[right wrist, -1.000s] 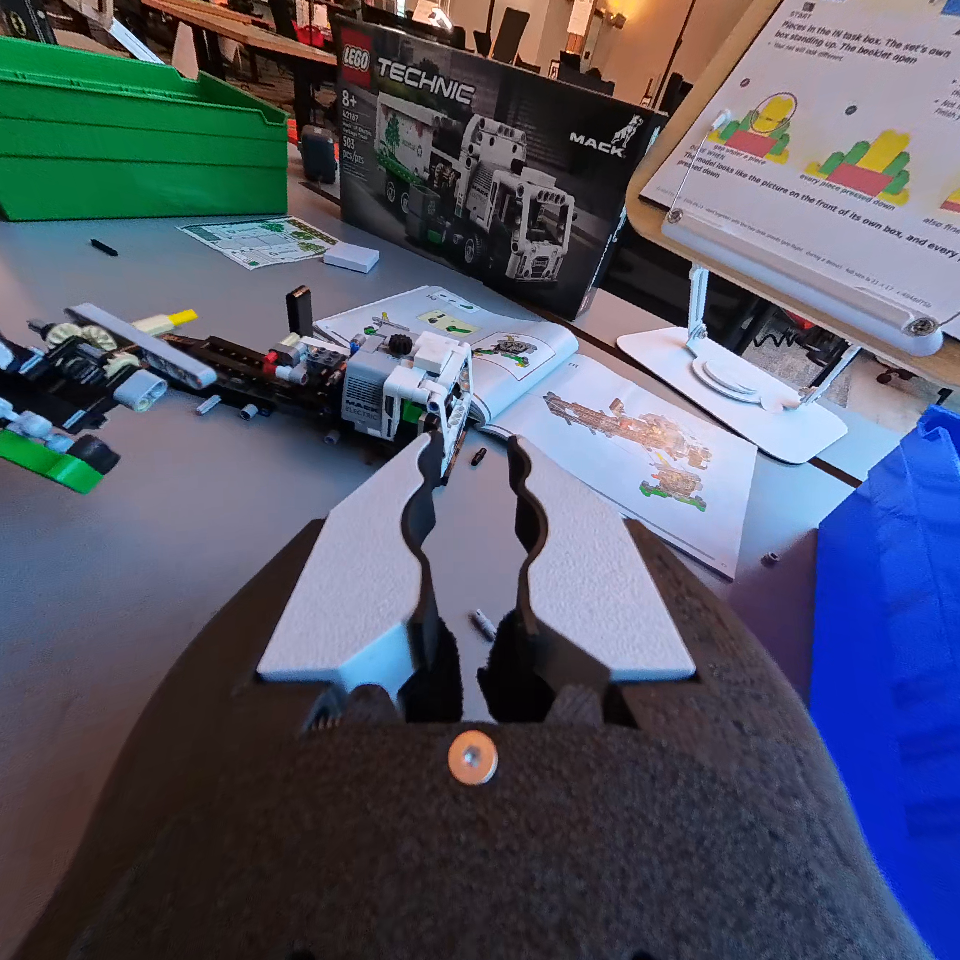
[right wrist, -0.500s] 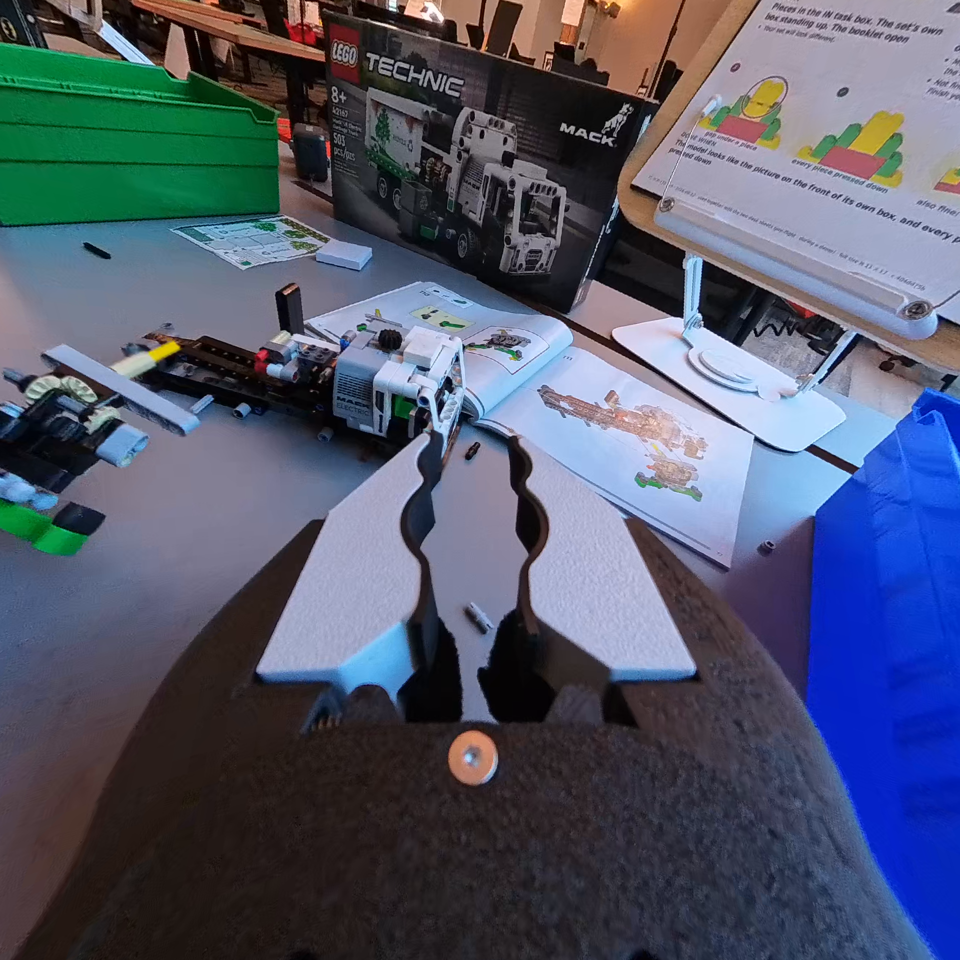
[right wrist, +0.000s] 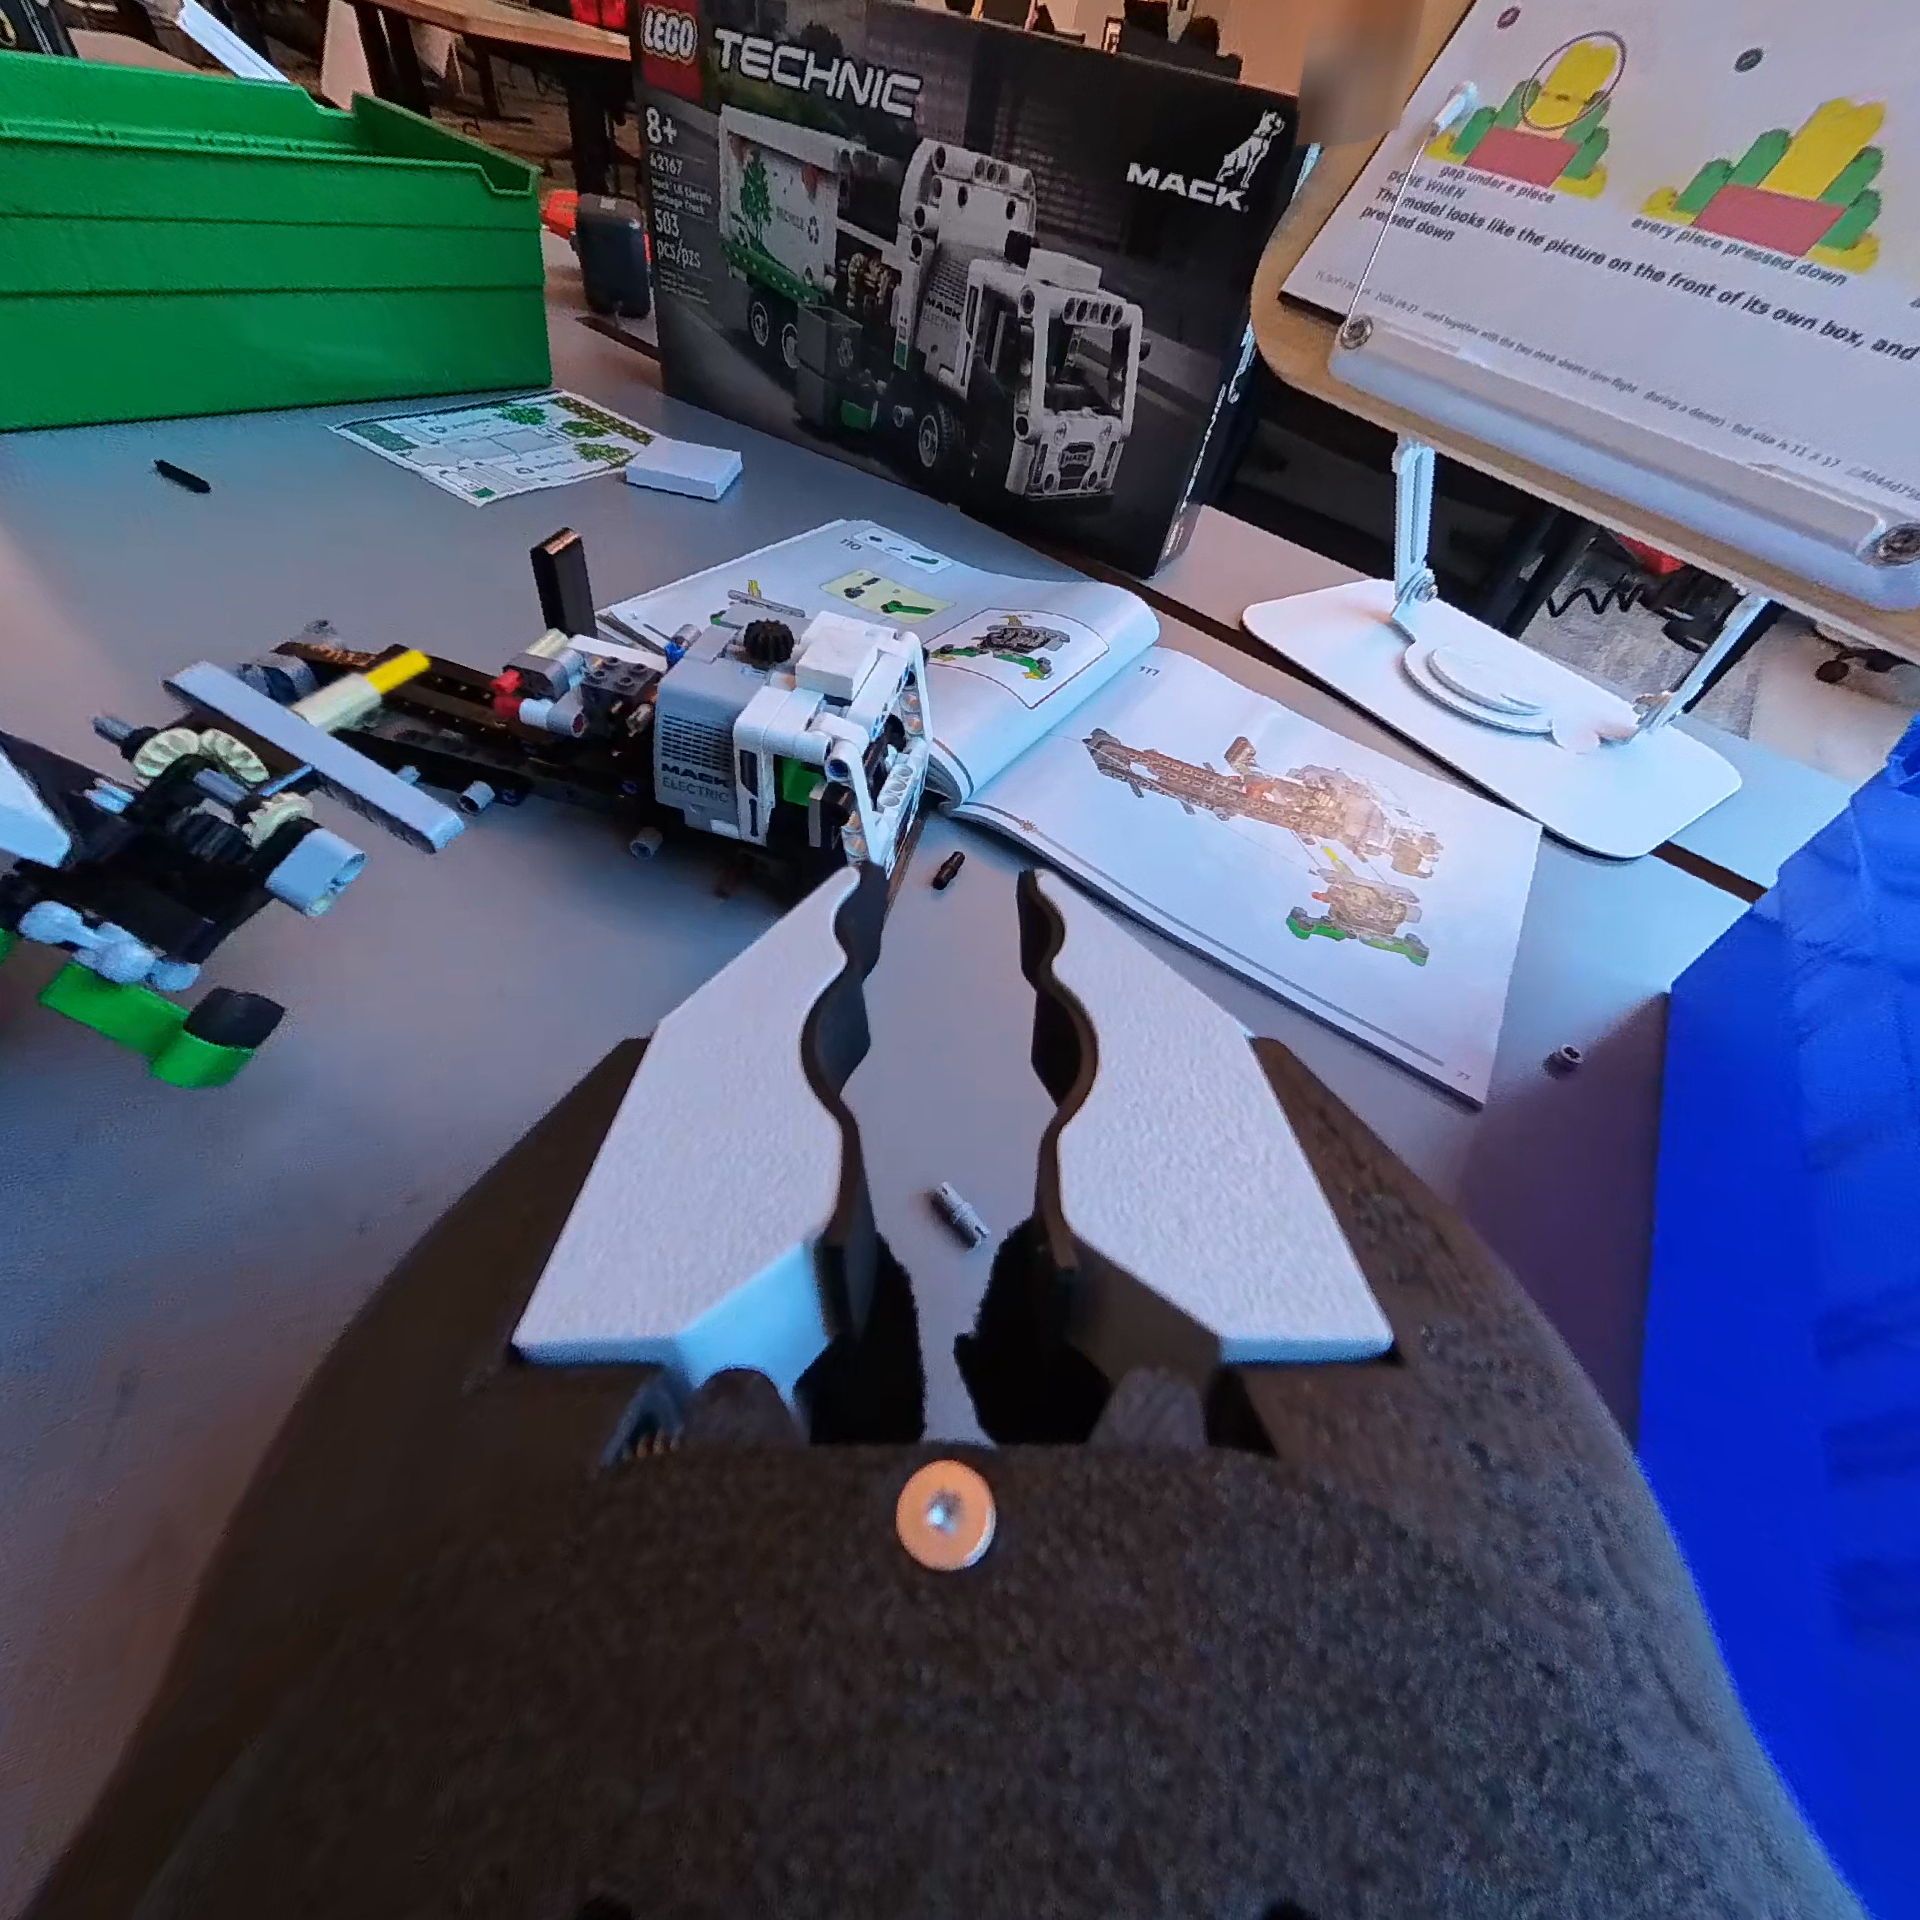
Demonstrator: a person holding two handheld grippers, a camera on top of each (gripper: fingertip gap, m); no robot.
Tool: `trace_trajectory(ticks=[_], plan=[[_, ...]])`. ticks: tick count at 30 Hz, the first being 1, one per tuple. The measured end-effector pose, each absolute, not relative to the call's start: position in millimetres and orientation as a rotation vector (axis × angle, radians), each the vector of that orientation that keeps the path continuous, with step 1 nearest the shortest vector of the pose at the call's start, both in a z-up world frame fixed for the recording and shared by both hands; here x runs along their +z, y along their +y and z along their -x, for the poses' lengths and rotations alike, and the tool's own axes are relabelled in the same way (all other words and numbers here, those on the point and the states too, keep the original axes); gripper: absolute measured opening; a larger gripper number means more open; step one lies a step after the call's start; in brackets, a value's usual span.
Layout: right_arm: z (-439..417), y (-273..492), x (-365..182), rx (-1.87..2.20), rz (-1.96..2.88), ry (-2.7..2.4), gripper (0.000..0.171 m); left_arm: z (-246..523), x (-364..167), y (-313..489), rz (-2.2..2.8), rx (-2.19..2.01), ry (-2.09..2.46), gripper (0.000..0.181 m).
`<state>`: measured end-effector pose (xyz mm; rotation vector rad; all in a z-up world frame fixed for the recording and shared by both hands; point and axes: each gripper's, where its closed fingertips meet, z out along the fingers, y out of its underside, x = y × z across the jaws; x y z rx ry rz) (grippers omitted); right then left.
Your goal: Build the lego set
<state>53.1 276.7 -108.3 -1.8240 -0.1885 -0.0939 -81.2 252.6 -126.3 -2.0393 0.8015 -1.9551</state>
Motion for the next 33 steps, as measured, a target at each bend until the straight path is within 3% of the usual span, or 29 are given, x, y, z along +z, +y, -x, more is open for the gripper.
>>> trace_trajectory(ticks=[5, 12, 18, 25, 33], plan=[[-47.0, 277.4, -113.7, -0.058, 1.848, -0.214, 0.026, 92.3, -130.5, 260.8, 2.115, -1.968, 0.79, 0.031], [60.2, 245.1, -106.9, 0.587, 1.849, -0.492, 0.044, 86.2, -130.9, 255.7, 2.191, -2.106, 0.767, 0.032], [75.1, 240.5, -132.4, 0.325, 1.962, -0.64, 0.045, 71.4, -136.2, 251.7, 2.274, -2.159, 0.665, 0.032], [78.7, 230.3, -145.5, 0.381, 1.995, -0.693, 0.063, 69.3, -146.0, 227.4, 2.342, -2.169, 0.783, 0.032], [61.4, 229.4, -141.8, 0.337, 1.996, -0.65, 0.06, 73.1, -149.6, 231.7, 2.341, -2.086, 0.79, 0.031]])
